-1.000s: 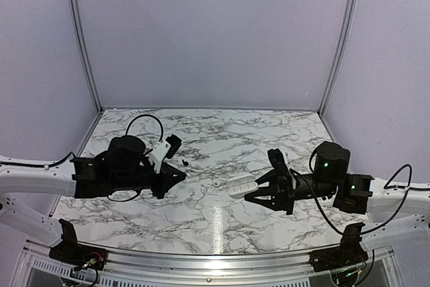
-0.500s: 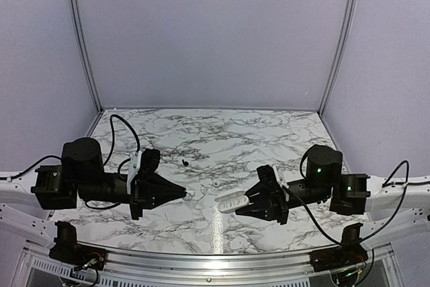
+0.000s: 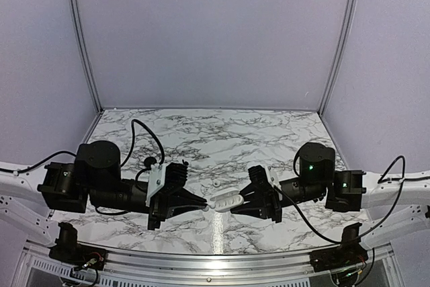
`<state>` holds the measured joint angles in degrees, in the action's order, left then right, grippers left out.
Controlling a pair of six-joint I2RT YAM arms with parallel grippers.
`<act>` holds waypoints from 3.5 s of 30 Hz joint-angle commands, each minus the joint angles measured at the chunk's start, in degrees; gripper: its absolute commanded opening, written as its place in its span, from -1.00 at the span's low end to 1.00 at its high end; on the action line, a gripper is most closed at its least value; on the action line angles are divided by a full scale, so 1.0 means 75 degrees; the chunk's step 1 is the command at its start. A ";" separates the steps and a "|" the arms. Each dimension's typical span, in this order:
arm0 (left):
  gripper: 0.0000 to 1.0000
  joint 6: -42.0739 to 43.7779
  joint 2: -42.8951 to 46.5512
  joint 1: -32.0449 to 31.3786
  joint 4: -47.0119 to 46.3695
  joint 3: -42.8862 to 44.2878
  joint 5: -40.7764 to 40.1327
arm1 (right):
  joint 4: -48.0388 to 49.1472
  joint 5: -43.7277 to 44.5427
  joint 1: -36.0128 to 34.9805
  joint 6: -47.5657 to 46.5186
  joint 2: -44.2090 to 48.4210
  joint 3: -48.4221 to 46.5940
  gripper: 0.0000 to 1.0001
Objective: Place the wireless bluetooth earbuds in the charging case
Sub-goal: Insert the right earbud into the right side groove of the charging case, then move the left earbud to the center of the board.
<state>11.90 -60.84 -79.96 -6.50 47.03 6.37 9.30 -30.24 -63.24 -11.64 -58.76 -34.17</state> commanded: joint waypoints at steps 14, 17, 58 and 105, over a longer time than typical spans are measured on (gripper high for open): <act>-1.00 0.0335 -0.1484 -0.0186 0.0795 0.1398 -0.1608 | -0.0226 0.0311 -0.0086 0.0128 -0.0454 -0.0582 -1.00; -1.00 0.0364 -0.1666 -0.0194 0.0855 0.1523 -0.1773 | -0.0252 0.0326 -0.0087 0.0169 -0.0524 -0.0610 -1.00; -1.00 0.0005 -0.2923 -0.0231 0.1581 0.2144 -0.1913 | 0.0121 0.0327 -0.0087 0.0227 -0.0181 -0.0453 -1.00; -0.27 -0.0586 -0.1599 0.2296 0.0345 0.0311 -0.1126 | 0.0785 0.0579 0.1436 0.2206 0.0466 0.0617 -1.00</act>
<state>9.15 -68.34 -65.63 1.30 51.66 -5.87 13.08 -25.80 -54.43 1.08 -57.69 -30.09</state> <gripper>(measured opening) 0.370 0.259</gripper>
